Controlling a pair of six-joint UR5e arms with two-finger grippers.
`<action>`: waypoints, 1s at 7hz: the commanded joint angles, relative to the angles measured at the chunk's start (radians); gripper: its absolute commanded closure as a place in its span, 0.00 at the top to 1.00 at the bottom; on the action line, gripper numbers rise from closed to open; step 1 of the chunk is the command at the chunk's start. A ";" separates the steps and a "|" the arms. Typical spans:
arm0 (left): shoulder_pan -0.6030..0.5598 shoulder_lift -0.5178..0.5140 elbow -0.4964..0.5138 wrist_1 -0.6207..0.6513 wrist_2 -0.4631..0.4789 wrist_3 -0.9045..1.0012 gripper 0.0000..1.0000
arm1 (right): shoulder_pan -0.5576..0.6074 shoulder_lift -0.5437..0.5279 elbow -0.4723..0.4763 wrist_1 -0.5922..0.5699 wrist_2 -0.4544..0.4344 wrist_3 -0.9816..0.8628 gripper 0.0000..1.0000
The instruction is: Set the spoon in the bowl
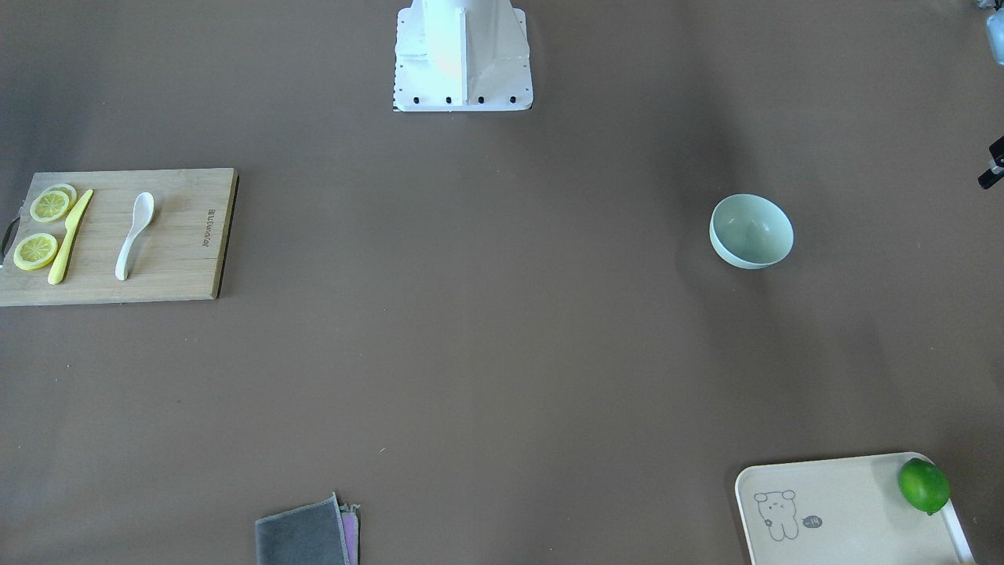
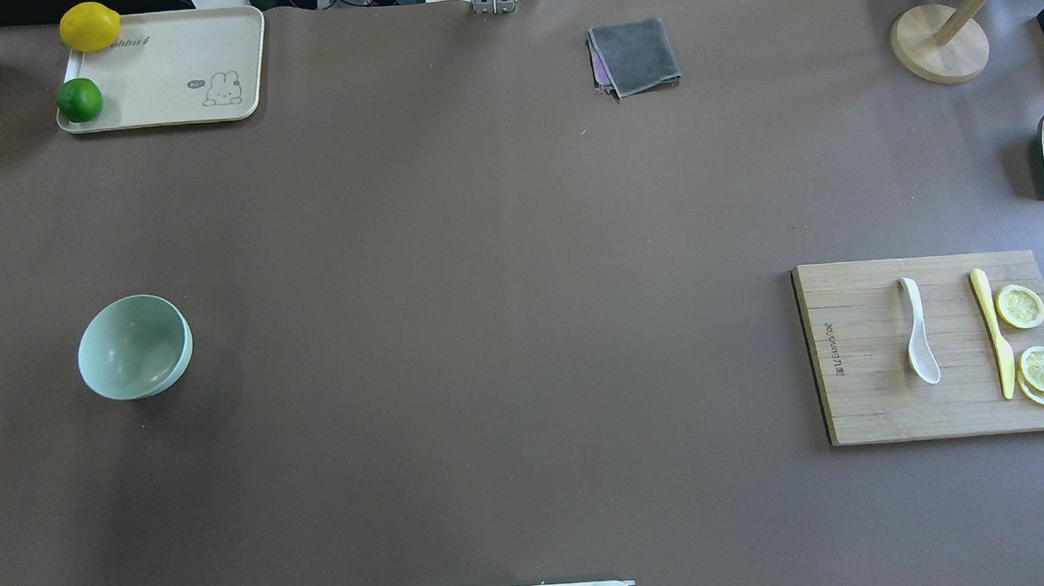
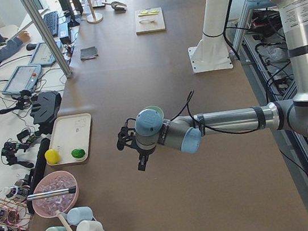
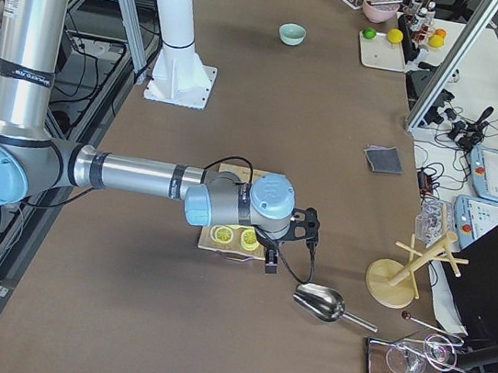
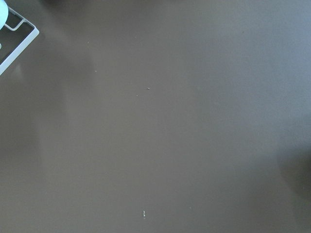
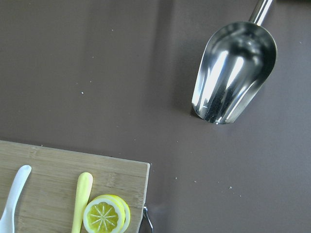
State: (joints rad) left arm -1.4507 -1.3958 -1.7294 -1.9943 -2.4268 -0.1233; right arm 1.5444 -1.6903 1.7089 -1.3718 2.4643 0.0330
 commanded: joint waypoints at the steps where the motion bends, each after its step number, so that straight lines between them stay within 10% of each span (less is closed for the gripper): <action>1: 0.100 -0.012 -0.001 -0.088 -0.002 -0.205 0.98 | -0.032 0.003 0.018 0.002 0.027 0.001 1.00; 7: 0.554 -0.100 0.017 -0.218 0.248 -0.582 0.97 | -0.089 0.000 0.074 0.025 0.027 0.001 1.00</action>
State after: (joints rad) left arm -0.9477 -1.4870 -1.7186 -2.2121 -2.1888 -0.7027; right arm 1.4613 -1.6906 1.7821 -1.3522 2.4913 0.0314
